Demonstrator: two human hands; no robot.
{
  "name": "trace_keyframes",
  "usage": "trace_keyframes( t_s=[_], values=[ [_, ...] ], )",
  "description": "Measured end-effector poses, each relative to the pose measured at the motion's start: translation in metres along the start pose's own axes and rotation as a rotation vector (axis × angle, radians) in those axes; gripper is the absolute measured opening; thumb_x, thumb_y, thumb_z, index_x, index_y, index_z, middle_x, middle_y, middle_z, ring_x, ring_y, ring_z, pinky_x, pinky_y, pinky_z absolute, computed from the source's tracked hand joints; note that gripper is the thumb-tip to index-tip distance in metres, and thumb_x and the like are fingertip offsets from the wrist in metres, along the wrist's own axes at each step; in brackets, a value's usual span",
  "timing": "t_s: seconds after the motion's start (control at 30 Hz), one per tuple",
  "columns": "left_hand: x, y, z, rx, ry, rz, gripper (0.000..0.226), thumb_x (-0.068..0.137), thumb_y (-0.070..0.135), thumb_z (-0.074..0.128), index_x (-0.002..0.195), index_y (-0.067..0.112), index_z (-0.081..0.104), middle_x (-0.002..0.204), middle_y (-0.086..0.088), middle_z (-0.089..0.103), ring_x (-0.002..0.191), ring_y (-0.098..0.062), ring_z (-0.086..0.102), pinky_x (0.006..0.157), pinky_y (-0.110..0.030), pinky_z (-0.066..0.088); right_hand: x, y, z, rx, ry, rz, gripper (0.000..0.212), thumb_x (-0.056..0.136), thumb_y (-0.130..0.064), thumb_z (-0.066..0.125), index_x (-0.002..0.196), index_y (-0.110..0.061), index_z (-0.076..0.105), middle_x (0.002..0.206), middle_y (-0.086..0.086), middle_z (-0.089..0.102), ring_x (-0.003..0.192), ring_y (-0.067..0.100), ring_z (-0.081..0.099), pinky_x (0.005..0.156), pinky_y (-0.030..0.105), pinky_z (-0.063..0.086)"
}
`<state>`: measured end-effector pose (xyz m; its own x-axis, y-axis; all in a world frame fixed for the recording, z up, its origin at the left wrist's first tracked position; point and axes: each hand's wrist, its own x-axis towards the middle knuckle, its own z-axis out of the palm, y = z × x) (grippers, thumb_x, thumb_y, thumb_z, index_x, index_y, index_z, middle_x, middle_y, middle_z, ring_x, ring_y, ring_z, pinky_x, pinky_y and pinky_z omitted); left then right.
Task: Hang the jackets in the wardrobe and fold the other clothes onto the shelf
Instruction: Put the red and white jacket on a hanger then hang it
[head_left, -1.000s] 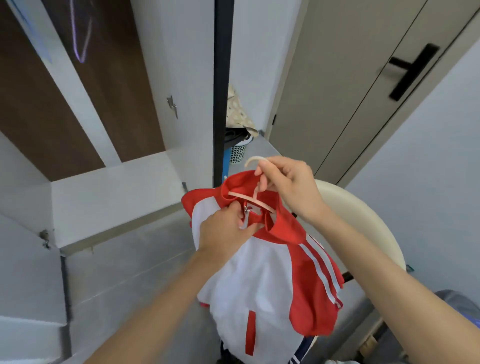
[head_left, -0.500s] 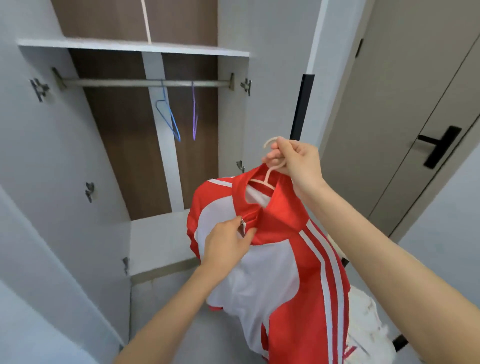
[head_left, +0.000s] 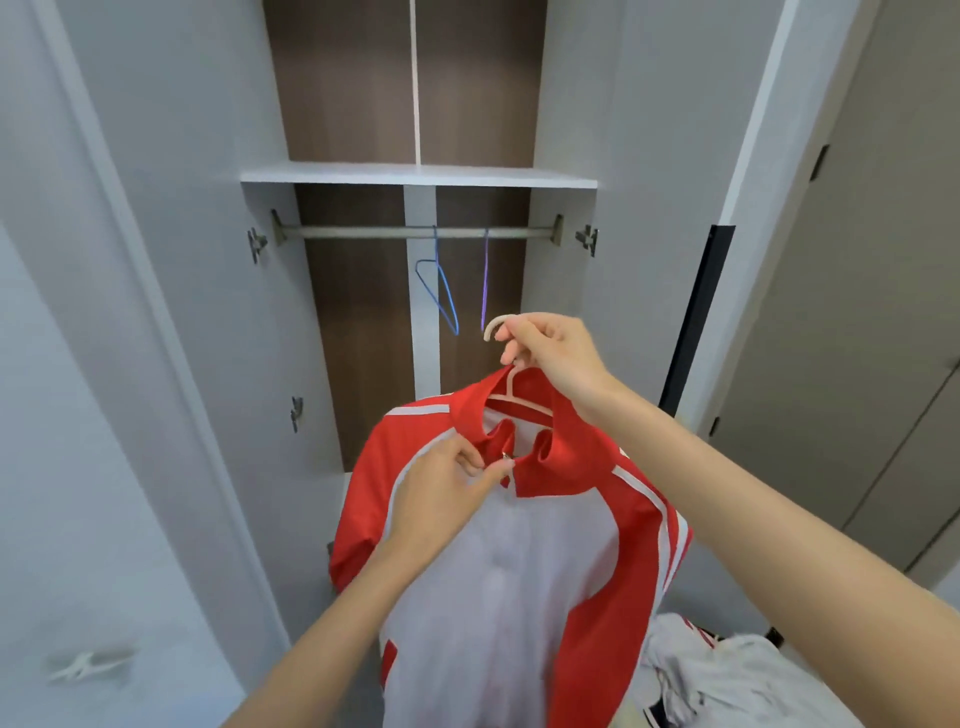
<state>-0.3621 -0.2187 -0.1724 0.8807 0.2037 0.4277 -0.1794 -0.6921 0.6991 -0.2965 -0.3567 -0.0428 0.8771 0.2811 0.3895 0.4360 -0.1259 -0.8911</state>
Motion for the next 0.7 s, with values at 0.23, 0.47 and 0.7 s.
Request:
trace_keyframes(
  t_s=[0.23, 0.47, 0.7],
  values=[
    [0.063, -0.016, -0.055, 0.304, 0.114, 0.168, 0.059, 0.088, 0.059, 0.050, 0.137, 0.027, 0.041, 0.134, 0.004, 0.041, 0.125, -0.014, 0.030, 0.111, -0.040, 0.018, 0.022, -0.024, 0.008, -0.216, -0.086, -0.116, 0.027, 0.098, -0.024, 0.051, 0.082, -0.016, 0.071, 0.087, -0.015, 0.063, 0.091, 0.003, 0.057, 0.080, 0.017, 0.043],
    [0.107, -0.026, -0.072, 0.168, -0.016, 0.233, 0.036, 0.090, 0.056, 0.041, 0.091, 0.025, 0.060, 0.083, 0.011, 0.057, 0.082, -0.010, 0.049, 0.079, -0.036, 0.032, 0.044, -0.025, 0.009, -0.282, -0.103, -0.234, 0.029, 0.100, -0.024, 0.049, 0.086, -0.015, 0.072, 0.082, -0.012, 0.060, 0.086, 0.012, 0.051, 0.070, 0.015, 0.035],
    [0.150, -0.056, -0.058, 0.181, 0.023, 0.029, 0.030, 0.090, 0.050, 0.058, 0.070, 0.028, 0.053, 0.072, 0.012, 0.057, 0.082, -0.014, 0.052, 0.078, -0.033, 0.026, 0.078, 0.035, -0.008, -0.222, -0.232, -0.019, 0.040, 0.095, -0.042, 0.051, 0.133, -0.030, 0.042, 0.108, -0.011, 0.057, 0.087, -0.002, 0.057, 0.072, 0.005, 0.043]
  ],
)
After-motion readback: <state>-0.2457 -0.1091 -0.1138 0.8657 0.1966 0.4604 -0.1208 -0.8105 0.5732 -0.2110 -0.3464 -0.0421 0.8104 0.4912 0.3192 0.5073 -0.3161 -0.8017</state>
